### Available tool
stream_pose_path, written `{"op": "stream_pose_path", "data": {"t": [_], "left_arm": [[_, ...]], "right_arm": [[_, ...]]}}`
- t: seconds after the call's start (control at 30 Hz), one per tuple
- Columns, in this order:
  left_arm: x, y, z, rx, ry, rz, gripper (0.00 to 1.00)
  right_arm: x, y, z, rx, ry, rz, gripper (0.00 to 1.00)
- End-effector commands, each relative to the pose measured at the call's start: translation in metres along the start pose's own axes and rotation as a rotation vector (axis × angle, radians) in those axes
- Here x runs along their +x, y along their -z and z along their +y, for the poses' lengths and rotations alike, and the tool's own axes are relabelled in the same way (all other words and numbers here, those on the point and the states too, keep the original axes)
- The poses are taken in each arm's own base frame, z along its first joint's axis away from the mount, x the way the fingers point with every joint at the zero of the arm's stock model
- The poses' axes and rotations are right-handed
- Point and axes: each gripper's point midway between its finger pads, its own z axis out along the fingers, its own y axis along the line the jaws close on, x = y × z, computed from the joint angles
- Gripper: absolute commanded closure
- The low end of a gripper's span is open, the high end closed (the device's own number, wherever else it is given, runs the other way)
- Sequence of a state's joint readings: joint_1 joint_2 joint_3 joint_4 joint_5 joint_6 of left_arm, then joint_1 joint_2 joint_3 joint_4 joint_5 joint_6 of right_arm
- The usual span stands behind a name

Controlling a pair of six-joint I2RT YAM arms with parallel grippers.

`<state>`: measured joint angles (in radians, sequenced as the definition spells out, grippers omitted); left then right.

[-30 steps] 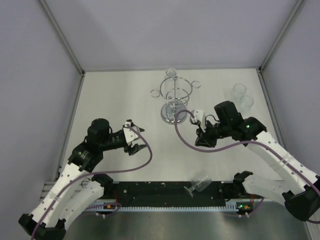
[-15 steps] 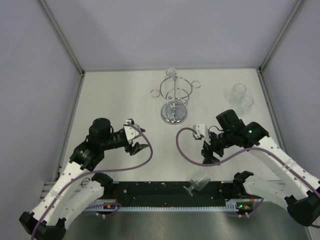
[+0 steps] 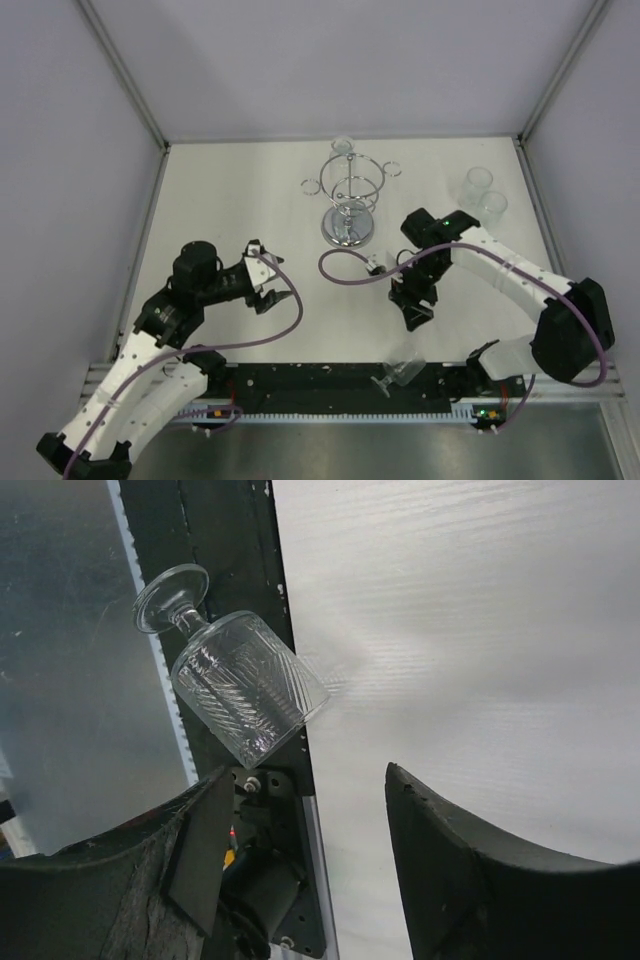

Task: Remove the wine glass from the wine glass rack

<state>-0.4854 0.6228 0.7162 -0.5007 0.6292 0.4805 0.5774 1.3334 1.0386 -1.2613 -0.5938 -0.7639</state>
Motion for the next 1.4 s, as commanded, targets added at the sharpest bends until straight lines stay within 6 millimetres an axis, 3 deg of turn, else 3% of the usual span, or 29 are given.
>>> {"op": "stream_pose_path", "data": {"t": [0.0, 0.17, 0.3, 0.53, 0.67, 0.73, 0.87, 0.93, 1.1, 1.17, 1.23, 1.37], "left_arm": [[-0.015, 0.005, 0.019, -0.093, -0.034, -0.029, 0.24], [-0.023, -0.002, 0.043, -0.194, 0.031, -0.077, 0.23], [-0.02, -0.01, 0.068, -0.314, 0.159, -0.088, 0.21], [-0.016, -0.019, 0.071, -0.318, 0.24, -0.105, 0.21], [-0.018, -0.008, 0.079, -0.386, 0.238, -0.097, 0.2], [-0.032, 0.0, 0.083, -0.399, 0.207, -0.104, 0.19], [-0.086, 0.024, 0.1, -0.456, 0.105, -0.182, 0.18], [-0.123, 0.041, 0.116, -0.527, 0.063, -0.254, 0.17], [-0.254, 0.113, 0.145, -0.685, -0.124, -0.477, 0.14], [-0.27, 0.127, 0.153, -0.743, -0.16, -0.492, 0.14], [-0.251, 0.124, 0.16, -0.79, -0.123, -0.47, 0.12], [-0.155, 0.082, 0.15, -0.756, -0.048, -0.308, 0.08]], "right_arm": [[0.005, 0.009, 0.026, -0.166, -0.044, 0.065, 0.39], [-0.011, 0.01, 0.025, -0.167, -0.078, 0.01, 0.35], [-0.012, 0.005, 0.017, -0.139, -0.127, 0.017, 0.34], [-0.011, 0.001, 0.011, -0.136, -0.148, 0.033, 0.33], [-0.01, -0.003, 0.003, -0.109, -0.173, 0.047, 0.32], [-0.01, -0.005, -0.001, -0.096, -0.173, 0.045, 0.32], [-0.01, -0.001, 0.0, -0.076, -0.175, 0.042, 0.31], [-0.01, 0.002, 0.001, -0.062, -0.168, 0.034, 0.3], [-0.01, 0.011, 0.007, -0.023, -0.143, 0.01, 0.29], [-0.013, 0.016, 0.009, -0.002, -0.119, -0.019, 0.28], [-0.016, 0.018, 0.005, 0.034, -0.116, -0.038, 0.27], [-0.016, 0.011, -0.004, 0.016, -0.143, -0.038, 0.28]]}}
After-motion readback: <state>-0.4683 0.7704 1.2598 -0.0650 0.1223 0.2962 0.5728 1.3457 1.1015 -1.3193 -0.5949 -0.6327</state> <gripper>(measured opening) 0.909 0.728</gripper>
